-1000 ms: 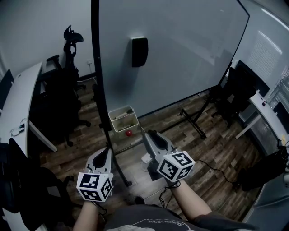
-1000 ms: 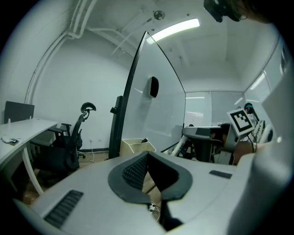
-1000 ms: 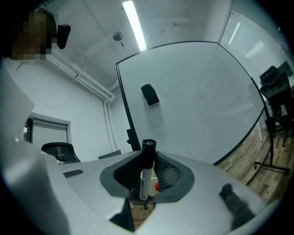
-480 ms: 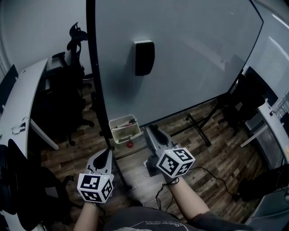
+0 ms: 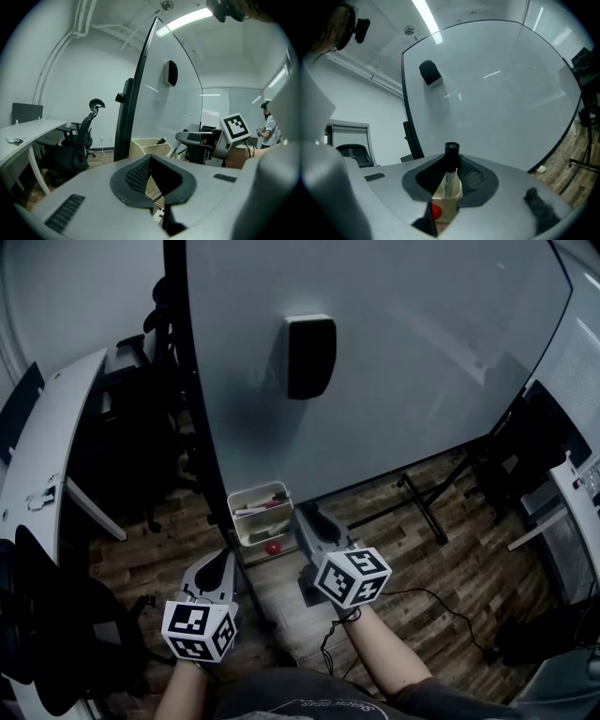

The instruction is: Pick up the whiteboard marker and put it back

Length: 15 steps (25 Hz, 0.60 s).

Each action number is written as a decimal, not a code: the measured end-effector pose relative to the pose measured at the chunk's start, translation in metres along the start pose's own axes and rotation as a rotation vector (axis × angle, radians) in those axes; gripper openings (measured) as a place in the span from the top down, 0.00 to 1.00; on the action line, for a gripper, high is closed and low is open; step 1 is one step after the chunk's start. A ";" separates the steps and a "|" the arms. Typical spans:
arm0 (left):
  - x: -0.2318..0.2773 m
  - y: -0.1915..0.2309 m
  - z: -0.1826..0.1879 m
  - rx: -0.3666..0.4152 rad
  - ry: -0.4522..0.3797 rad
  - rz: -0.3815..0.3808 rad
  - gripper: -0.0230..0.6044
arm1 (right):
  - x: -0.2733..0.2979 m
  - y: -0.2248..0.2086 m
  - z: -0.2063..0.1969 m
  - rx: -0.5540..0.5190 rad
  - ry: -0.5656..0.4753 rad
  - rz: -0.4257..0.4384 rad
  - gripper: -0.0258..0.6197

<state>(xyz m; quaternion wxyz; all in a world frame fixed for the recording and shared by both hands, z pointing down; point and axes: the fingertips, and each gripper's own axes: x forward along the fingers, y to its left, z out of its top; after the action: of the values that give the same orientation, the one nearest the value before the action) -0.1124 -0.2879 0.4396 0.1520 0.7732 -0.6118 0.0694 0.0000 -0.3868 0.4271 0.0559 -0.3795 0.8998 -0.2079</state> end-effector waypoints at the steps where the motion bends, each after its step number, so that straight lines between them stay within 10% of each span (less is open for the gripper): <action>1: 0.001 0.001 -0.001 -0.001 0.005 0.002 0.94 | 0.002 -0.001 -0.003 0.003 0.008 0.001 0.82; 15: 0.008 -0.005 -0.011 -0.004 0.020 -0.013 0.94 | 0.004 -0.009 -0.016 -0.034 0.039 -0.015 0.82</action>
<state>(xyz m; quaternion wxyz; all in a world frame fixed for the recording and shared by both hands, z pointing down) -0.1052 -0.2907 0.4512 0.1603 0.7759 -0.6055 0.0750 -0.0014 -0.3897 0.4459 0.0303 -0.3830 0.9013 -0.2004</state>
